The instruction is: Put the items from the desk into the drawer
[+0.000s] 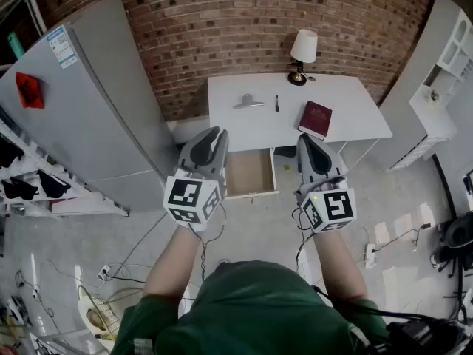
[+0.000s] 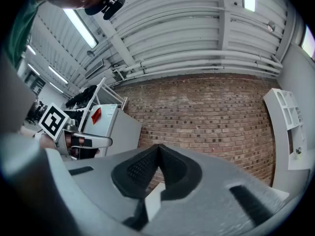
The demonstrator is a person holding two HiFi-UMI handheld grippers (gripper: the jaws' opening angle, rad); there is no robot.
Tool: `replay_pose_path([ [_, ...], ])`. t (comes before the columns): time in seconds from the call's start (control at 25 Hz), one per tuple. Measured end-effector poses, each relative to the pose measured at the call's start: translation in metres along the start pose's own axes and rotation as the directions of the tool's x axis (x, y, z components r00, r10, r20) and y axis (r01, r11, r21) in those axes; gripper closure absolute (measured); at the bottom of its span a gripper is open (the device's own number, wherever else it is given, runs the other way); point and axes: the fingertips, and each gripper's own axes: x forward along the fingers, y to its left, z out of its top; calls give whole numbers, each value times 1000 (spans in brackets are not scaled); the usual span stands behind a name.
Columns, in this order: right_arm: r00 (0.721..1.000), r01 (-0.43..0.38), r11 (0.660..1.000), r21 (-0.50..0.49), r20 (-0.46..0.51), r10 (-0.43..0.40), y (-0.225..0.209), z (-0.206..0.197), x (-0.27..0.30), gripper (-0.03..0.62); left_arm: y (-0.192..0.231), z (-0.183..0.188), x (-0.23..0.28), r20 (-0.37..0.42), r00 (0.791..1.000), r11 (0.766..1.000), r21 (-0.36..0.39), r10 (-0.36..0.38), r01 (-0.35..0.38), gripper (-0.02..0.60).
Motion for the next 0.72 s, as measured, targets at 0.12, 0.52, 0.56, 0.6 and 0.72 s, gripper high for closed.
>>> replay_pose_path([
  [0.12, 1000, 5, 1000, -6, -6, -5, 13, -4, 13, 591, 18, -2, -2, 3, 1000, 1000, -2, -8, 8, 528],
  [0.52, 997, 71, 997, 2, -15, -71, 40, -11, 48, 591, 72, -17, -6, -10, 998, 998, -30, -54, 54, 528],
  [0.56, 997, 79, 997, 3, -22, -79, 40, -14, 51, 591, 77, -20, -7, -13, 998, 998, -36, -58, 58, 528],
  [0.6, 996, 87, 996, 4, -30, -87, 41, -17, 52, 591, 82, -25, -7, -17, 998, 997, -42, -60, 59, 528],
  [0.72, 993, 100, 995, 6, -68, -100, 37, -31, 53, 591, 90, -38, -6, -30, 998, 996, -67, -53, 51, 528],
])
